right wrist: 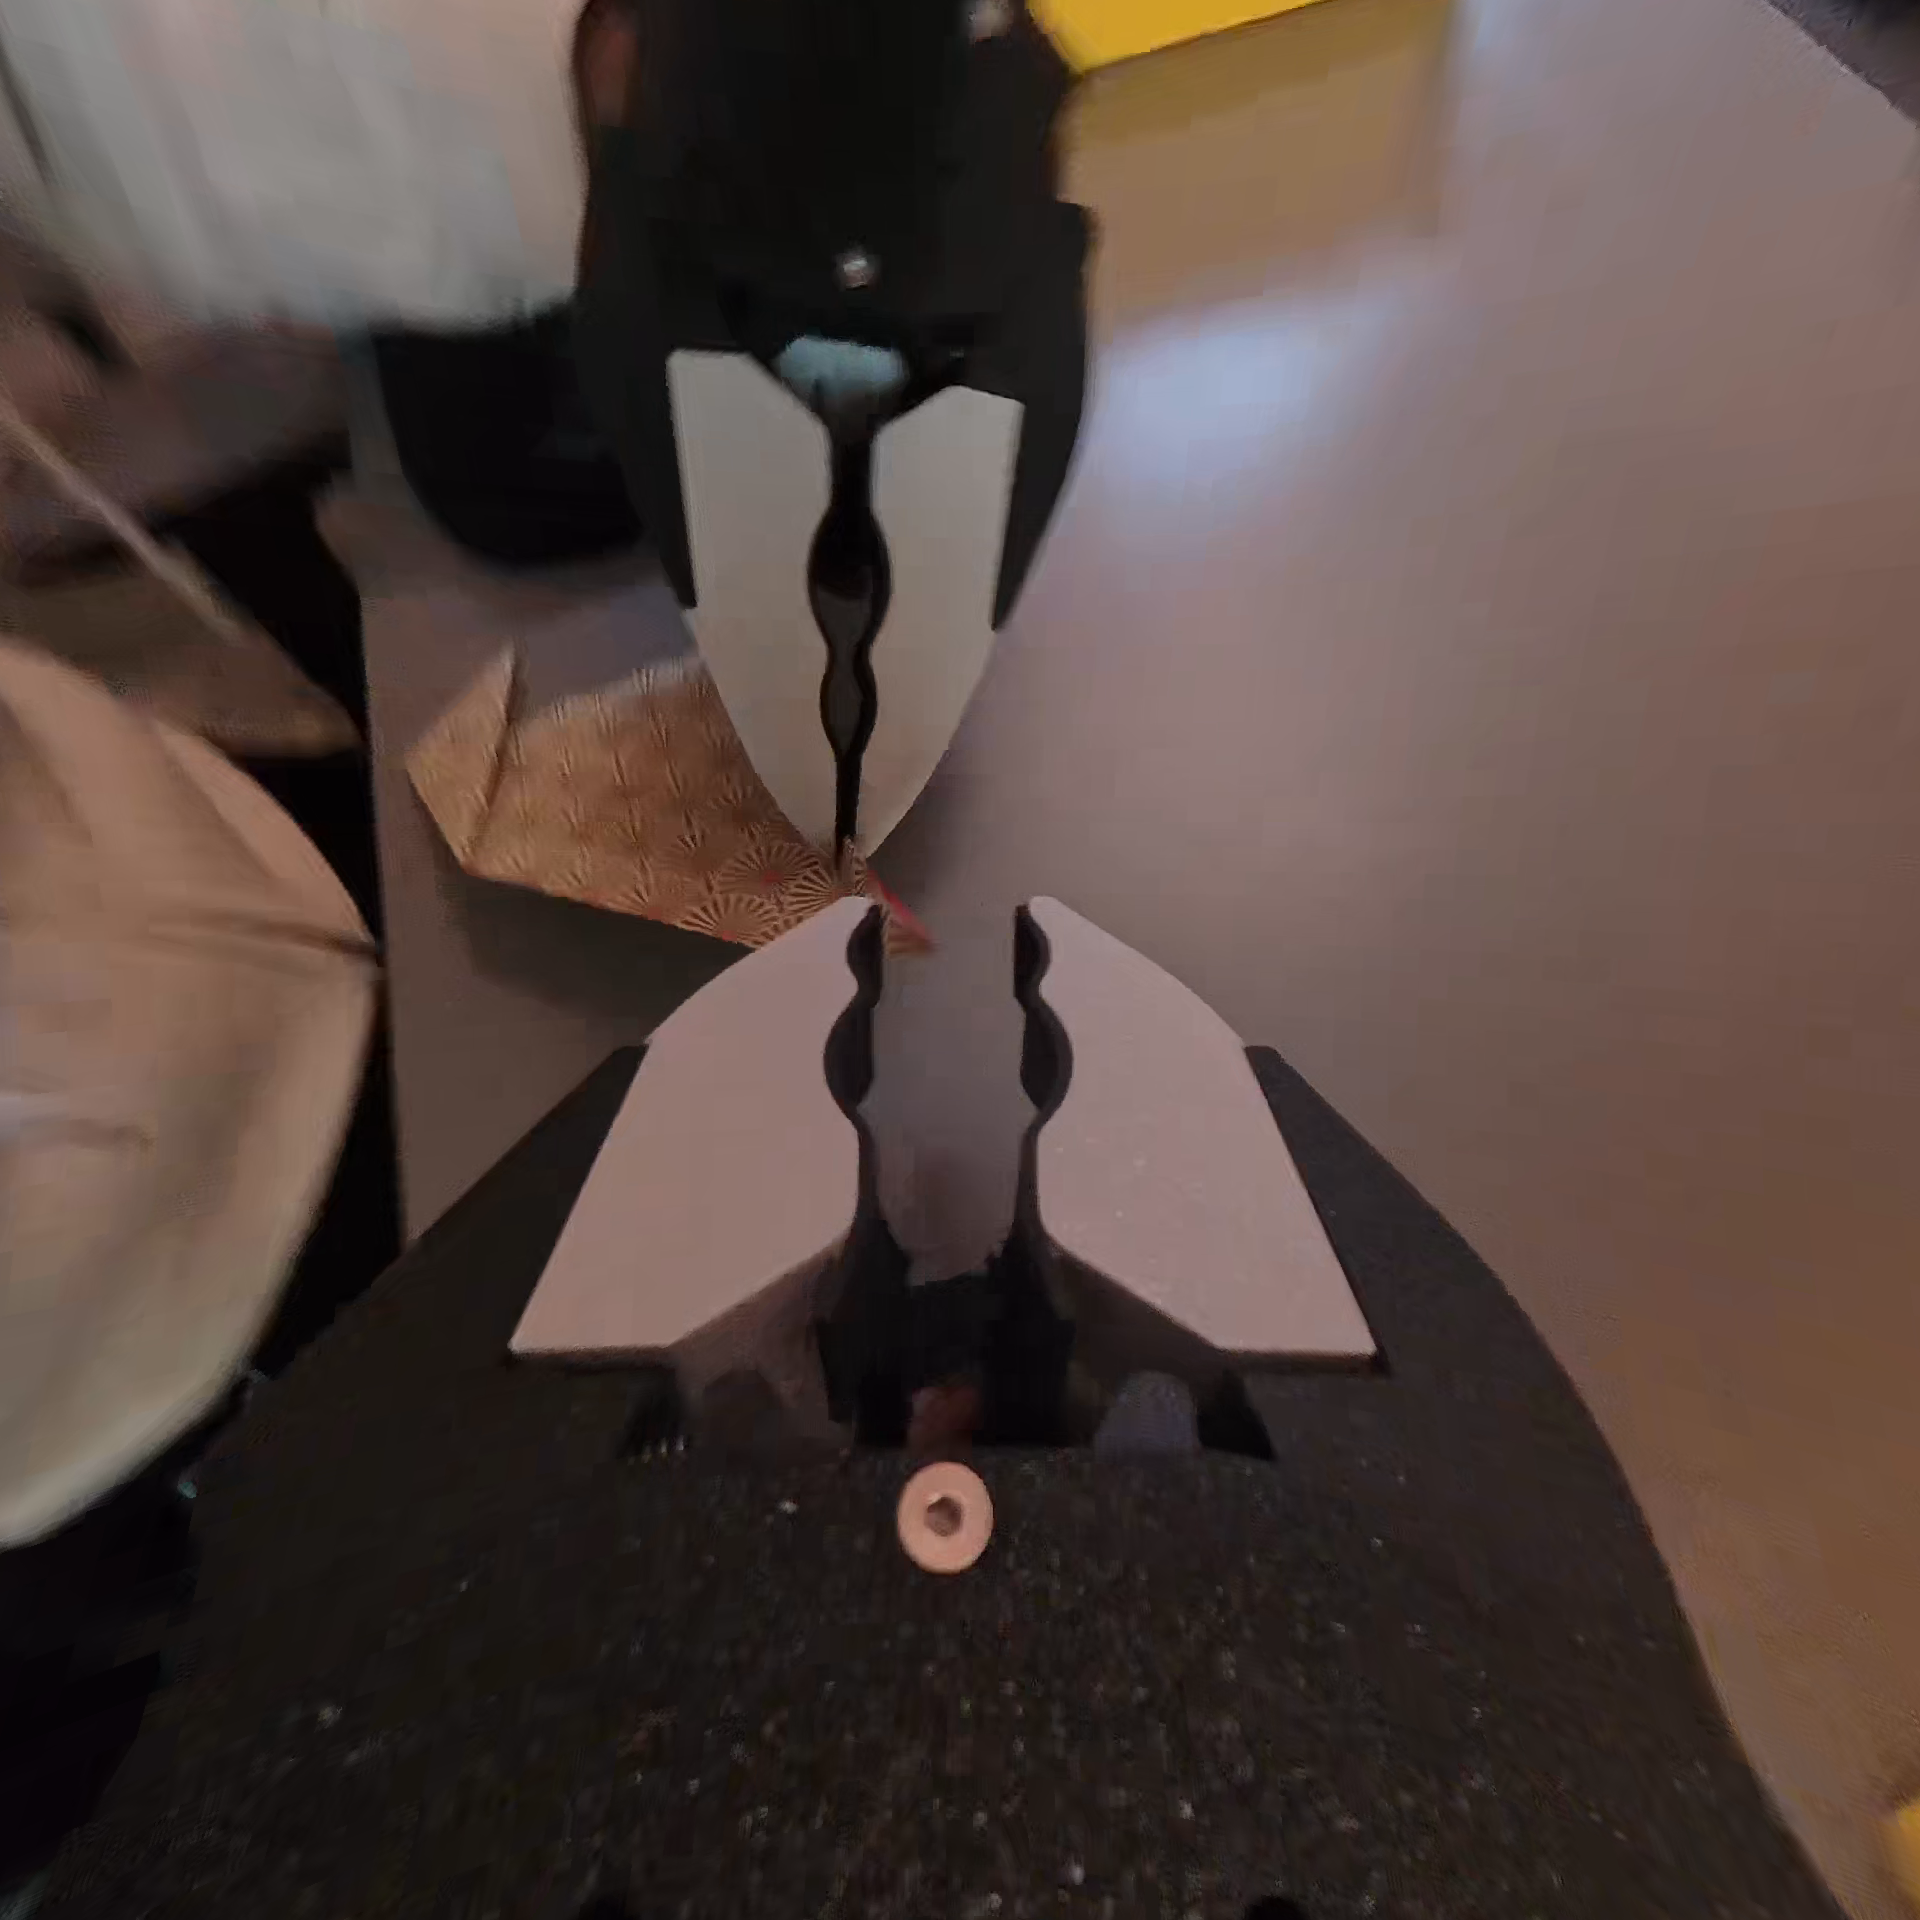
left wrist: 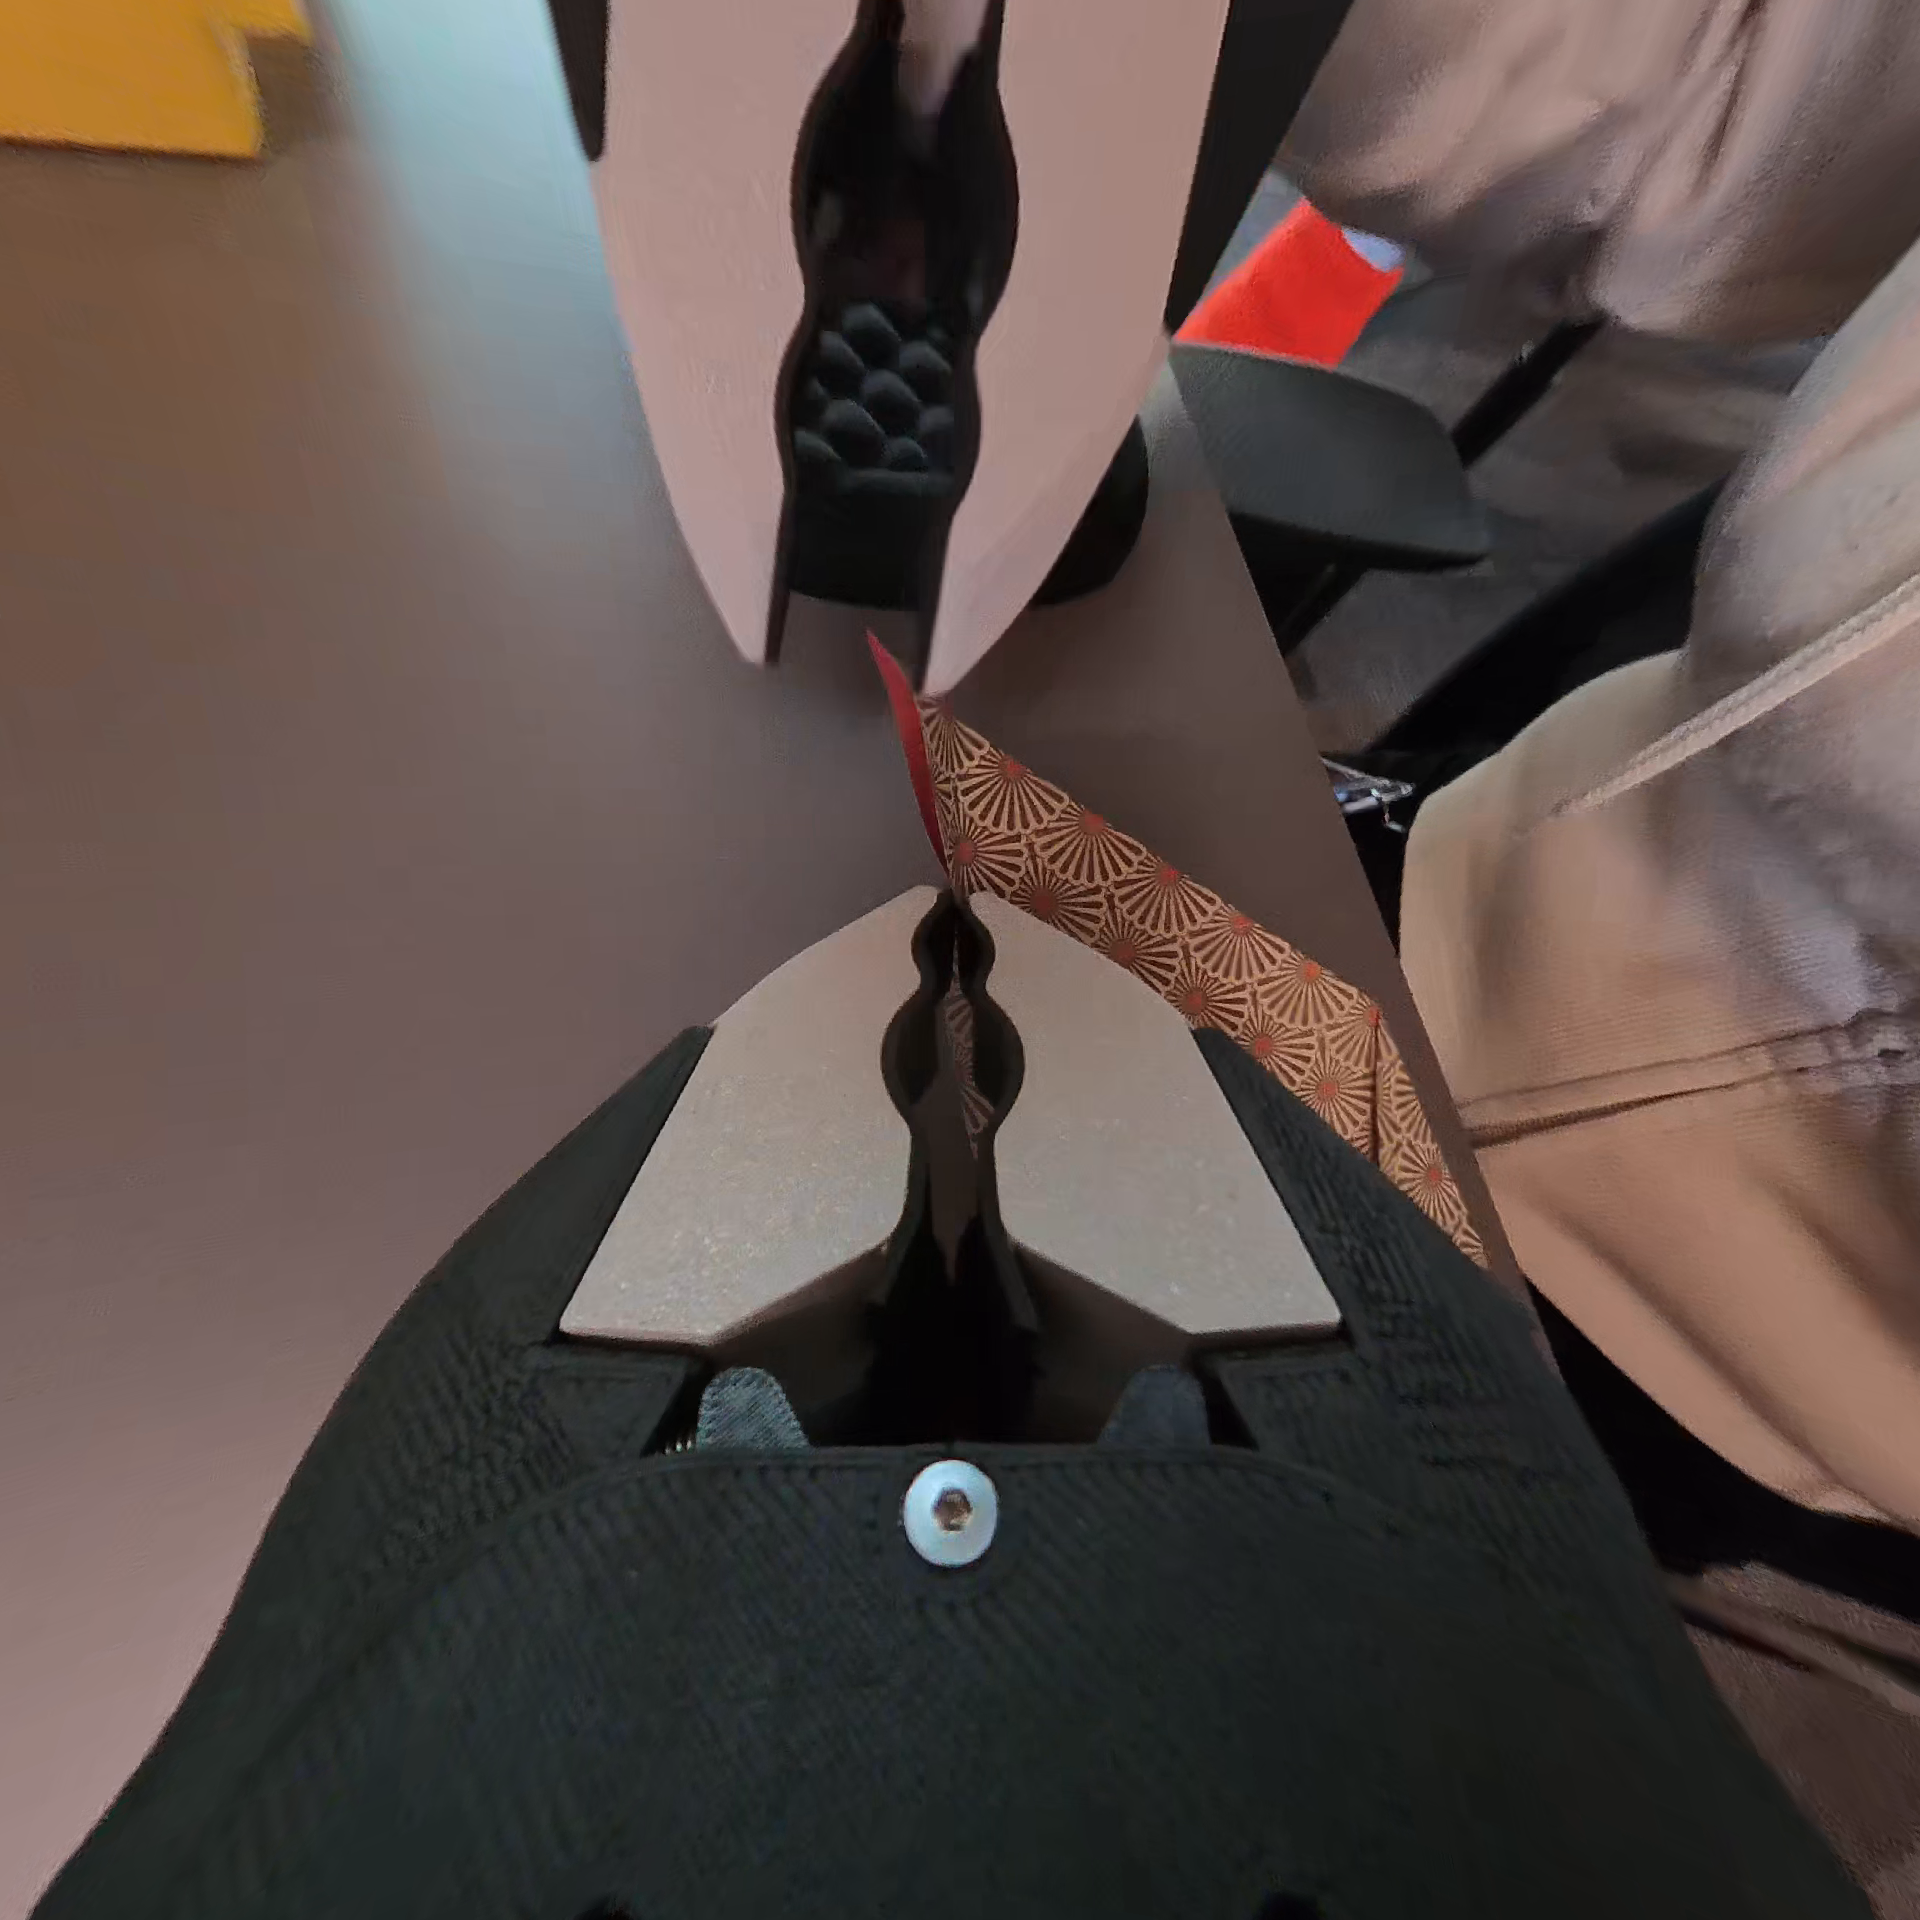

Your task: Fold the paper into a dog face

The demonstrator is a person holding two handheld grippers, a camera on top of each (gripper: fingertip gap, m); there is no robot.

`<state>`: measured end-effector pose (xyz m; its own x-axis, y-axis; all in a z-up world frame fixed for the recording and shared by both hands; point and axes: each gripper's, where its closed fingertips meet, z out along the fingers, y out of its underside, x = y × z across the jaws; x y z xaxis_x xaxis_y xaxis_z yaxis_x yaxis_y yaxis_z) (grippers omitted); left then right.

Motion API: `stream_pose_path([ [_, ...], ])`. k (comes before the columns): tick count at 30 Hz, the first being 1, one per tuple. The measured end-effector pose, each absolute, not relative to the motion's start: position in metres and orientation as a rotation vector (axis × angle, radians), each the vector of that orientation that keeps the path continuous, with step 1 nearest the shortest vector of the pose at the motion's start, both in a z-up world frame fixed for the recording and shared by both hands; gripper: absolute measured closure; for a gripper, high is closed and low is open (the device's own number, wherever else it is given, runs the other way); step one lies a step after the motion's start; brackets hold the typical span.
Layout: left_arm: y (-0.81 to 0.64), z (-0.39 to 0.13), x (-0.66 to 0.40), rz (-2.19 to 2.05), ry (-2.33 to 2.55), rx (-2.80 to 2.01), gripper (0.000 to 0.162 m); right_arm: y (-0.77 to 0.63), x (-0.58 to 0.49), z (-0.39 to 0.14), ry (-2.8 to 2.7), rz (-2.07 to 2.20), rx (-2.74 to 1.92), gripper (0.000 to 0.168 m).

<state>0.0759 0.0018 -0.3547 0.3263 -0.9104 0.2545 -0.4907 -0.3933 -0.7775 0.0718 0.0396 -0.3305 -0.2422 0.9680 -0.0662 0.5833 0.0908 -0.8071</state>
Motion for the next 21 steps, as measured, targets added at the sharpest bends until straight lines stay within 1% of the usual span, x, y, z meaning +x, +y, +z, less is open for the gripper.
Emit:
stream_pose_path([
  [1, 0.004, -0.352, 0.073, -0.916, 1.198, -1.999, 0.162, 0.043, 0.075, -0.329, -1.743, 1.119, -1.650, 0.136],
  [2, 0.006, -0.351, 0.070, -0.894, 1.175, -1.990, 0.162, 0.043, 0.078, -0.329, -1.614, 1.239, -1.784, 0.133],
  [4, 0.011, -0.348, 0.066, -0.840, 1.136, -1.975, 0.162, 0.036, 0.080, -0.328, -1.408, 1.490, -1.959, 0.122],
  [6, 0.013, -0.345, 0.064, -0.801, 1.112, -1.955, 0.162, 0.029, 0.075, -0.327, -1.301, 1.610, -1.997, 0.122],
  [8, 0.014, -0.341, 0.064, -0.773, 1.103, -1.930, 0.162, 0.022, 0.068, -0.334, -1.327, 1.602, -2.017, 0.127],
  [9, 0.014, -0.340, 0.065, -0.766, 1.102, -1.917, 0.162, 0.019, 0.064, -0.337, -1.358, 1.587, -2.014, 0.137],
  [10, 0.014, -0.339, 0.065, -0.759, 1.099, -1.911, 0.162, 0.018, 0.060, -0.338, -1.383, 1.574, -1.993, 0.152],
  [11, 0.014, -0.339, 0.064, -0.743, 1.092, -1.917, 0.161, 0.018, 0.058, -0.336, -1.400, 1.549, -1.962, 0.162],
  [12, 0.016, -0.339, 0.061, -0.708, 1.078, -1.934, 0.157, 0.020, 0.057, -0.336, -1.422, 1.512, -1.929, 0.167],
  [14, 0.019, -0.334, 0.050, -0.585, 1.046, -1.955, 0.141, 0.023, 0.059, -0.337, -1.454, 1.444, -1.903, 0.168],
  [15, 0.017, -0.330, 0.045, -0.504, 1.048, -1.943, 0.139, 0.025, 0.060, -0.338, -1.458, 1.409, -1.906, 0.168],
  [16, 0.012, -0.325, 0.042, -0.424, 1.071, -1.915, 0.139, 0.027, 0.061, -0.339, -1.458, 1.378, -1.903, 0.168],
  [18, -0.007, -0.319, 0.050, -0.341, 1.159, -1.831, 0.149, 0.026, 0.062, -0.341, -1.468, 1.335, -1.890, 0.168],
  [21, -0.026, -0.341, 0.068, -0.348, 1.253, -1.859, 0.158, 0.026, 0.062, -0.348, -1.511, 1.204, -1.879, 0.168],
])
